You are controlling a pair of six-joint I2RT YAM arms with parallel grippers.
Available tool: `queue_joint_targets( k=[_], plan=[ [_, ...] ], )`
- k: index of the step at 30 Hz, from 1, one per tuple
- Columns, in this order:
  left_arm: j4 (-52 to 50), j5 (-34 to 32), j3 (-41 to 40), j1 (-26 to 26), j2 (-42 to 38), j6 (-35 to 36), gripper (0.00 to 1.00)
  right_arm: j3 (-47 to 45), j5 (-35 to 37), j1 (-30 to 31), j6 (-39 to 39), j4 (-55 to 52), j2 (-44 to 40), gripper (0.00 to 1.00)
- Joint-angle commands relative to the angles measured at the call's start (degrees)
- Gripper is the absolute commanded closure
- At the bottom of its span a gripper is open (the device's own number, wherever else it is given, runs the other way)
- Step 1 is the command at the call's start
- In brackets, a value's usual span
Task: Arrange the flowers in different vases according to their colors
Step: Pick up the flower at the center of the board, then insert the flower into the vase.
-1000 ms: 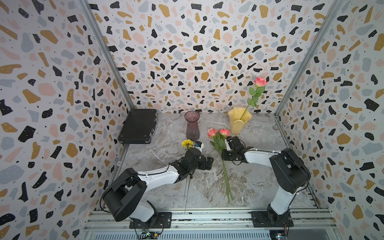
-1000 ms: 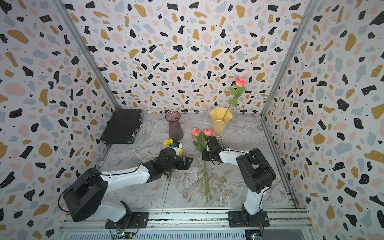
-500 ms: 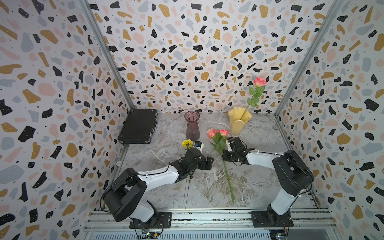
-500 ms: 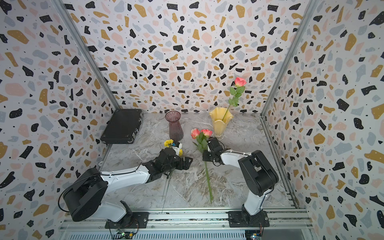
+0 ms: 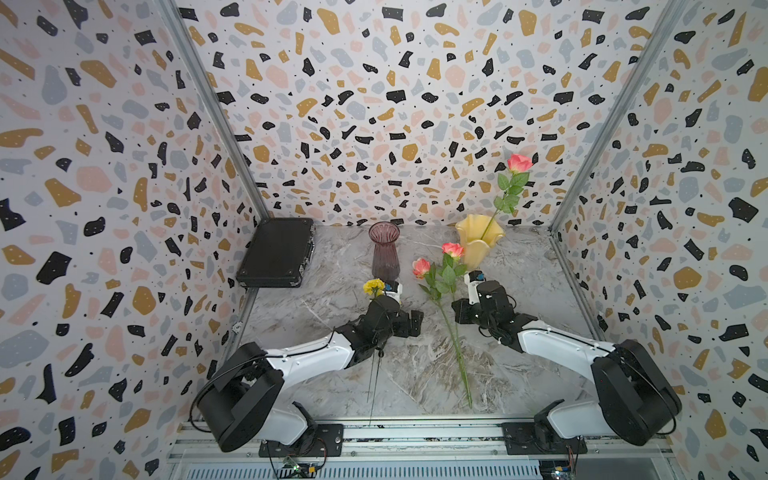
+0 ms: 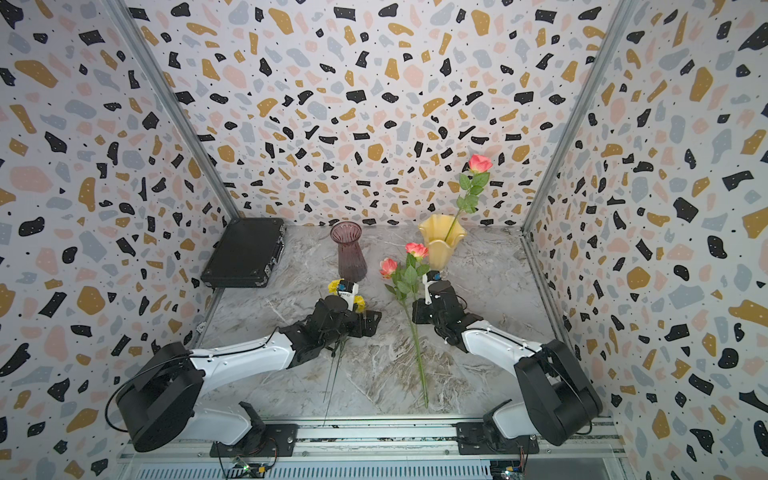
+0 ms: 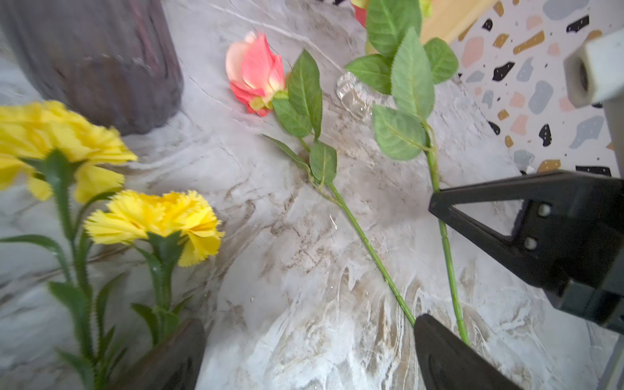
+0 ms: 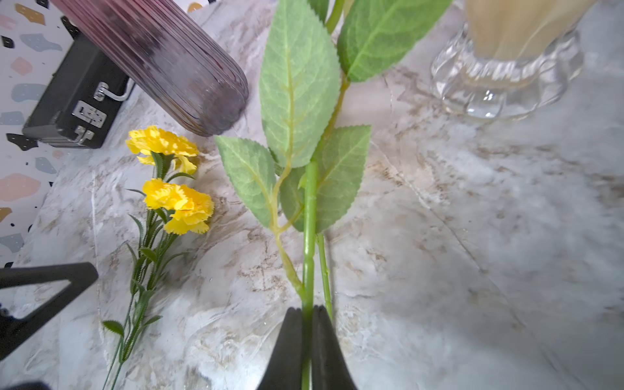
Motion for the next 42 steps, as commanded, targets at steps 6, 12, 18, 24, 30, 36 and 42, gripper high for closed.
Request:
queue_joint_targets(
  k=[6,12,18,24,30,36,42],
  plan=[
    [-14.5,-26.4,0.1,-0.3,-8.3,-11.5,0.01,-1.2,1.0,-0.1,-5.1,2.5,-8.4,1.0],
    [-13.8,-30.1,-2.1,-0.3,-10.7,-13.7,0.01,3.1,-0.7,0.1,-6.9,-2.1,-10.6,1.0],
    [-0.4,-18.0,-6.3,-0.3,-11.3,-5.1,0.0,11.5,-2.2,0.2,-6.6,-4.8,-9.6,1.0],
    [10.8,5.9,-5.5,-1.0,-7.0,2.6,0.01,27.9,1.3,0.1,-11.3,-9.9,-5.6,1.0],
    [16.0,11.5,-2.6,-6.5,0.8,6.1,0.01,44.0,14.2,-0.1,-19.4,-11.3,0.7,1.0],
    [13.1,10.1,-0.1,-7.7,3.3,7.3,0.01,55.7,24.5,-1.5,-30.6,-4.6,8.8,1.0],
    [12.0,9.0,1.0,-7.7,4.0,7.6,0.01,64.4,27.5,-4.6,-36.3,3.3,15.8,1.0]
  ],
)
